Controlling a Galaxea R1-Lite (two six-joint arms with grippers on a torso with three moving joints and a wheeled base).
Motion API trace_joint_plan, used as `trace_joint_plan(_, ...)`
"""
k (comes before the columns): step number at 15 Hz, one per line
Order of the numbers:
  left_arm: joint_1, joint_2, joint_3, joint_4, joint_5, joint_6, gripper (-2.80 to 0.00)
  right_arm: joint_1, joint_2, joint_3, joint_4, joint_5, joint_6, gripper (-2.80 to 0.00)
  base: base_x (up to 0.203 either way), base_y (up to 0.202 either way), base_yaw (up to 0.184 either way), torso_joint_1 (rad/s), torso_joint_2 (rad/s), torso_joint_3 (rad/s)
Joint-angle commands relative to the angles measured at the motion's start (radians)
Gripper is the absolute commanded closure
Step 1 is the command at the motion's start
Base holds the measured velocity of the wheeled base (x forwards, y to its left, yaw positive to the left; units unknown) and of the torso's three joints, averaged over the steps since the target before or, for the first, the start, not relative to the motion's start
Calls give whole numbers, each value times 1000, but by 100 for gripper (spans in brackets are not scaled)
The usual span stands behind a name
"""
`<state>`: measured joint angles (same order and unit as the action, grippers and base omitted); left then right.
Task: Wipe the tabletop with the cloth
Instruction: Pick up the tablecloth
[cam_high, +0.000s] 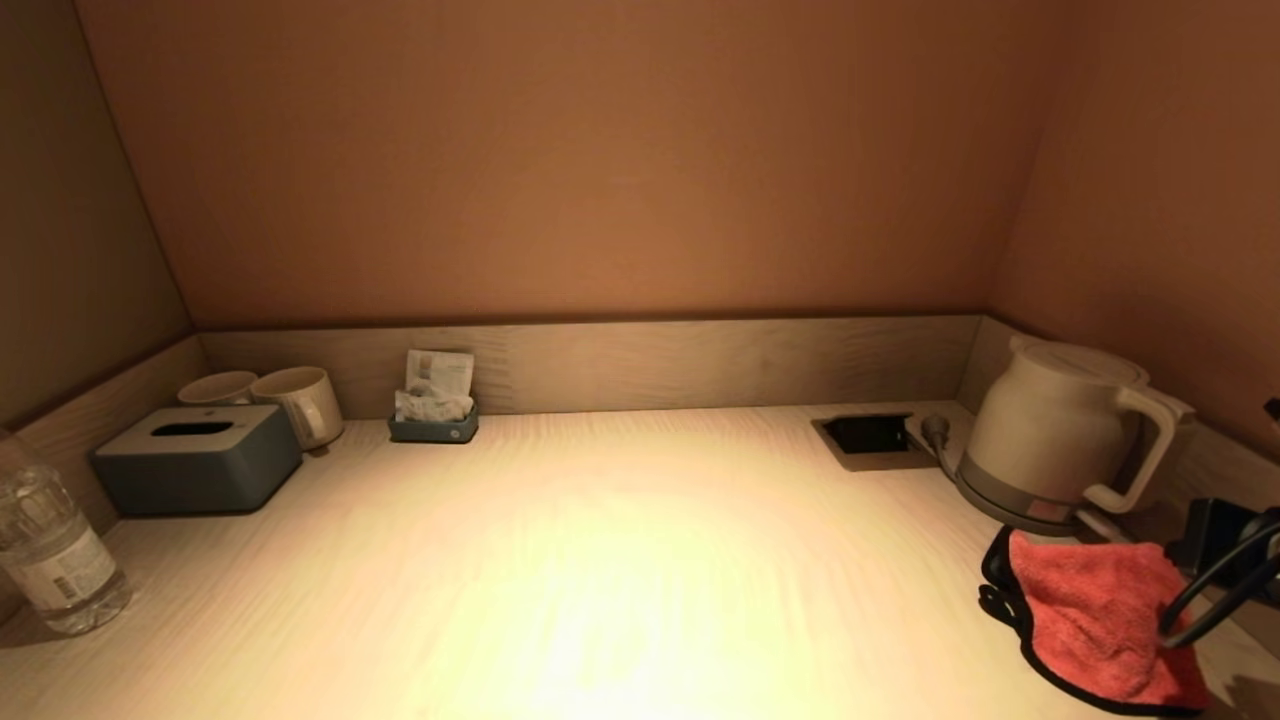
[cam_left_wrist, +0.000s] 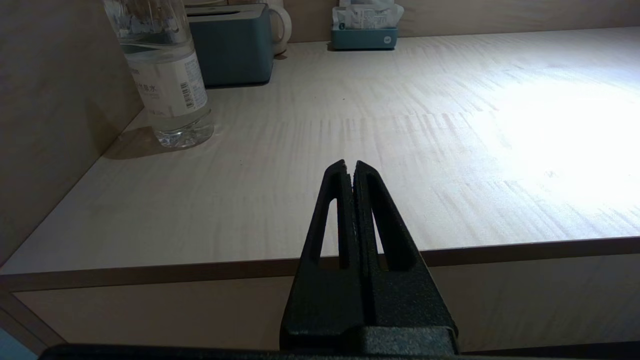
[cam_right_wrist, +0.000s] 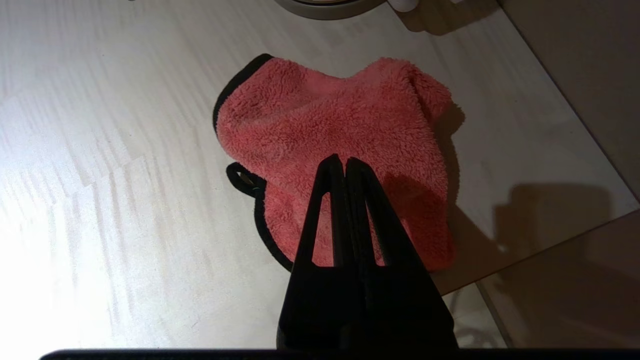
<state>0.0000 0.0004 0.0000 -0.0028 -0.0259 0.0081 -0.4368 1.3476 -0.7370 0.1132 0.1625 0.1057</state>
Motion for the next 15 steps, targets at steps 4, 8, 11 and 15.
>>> trace_joint_plan(4, -2, 1, 0, 0, 0, 0, 0, -2, 56, -14, 1, 33, 0, 0, 0, 0, 0, 0, 0, 0)
trace_joint_plan(8, -1, 0, 0, 0, 0, 0, 0, -2, 68, -3, 3, 31, -3, 0, 0, 0, 0, 0, 0, 0)
trace_joint_plan(11, -2, 1, 0, 0, 0, 0, 0, 0, 88, -1, 0, 32, -1, -280, 0, 0, 0, 0, 0, 0)
trace_joint_plan(15, -2, 1, 0, 0, 0, 0, 0, 0, 87, 1, 2, 32, -9, -280, 0, 0, 0, 0, 0, 0)
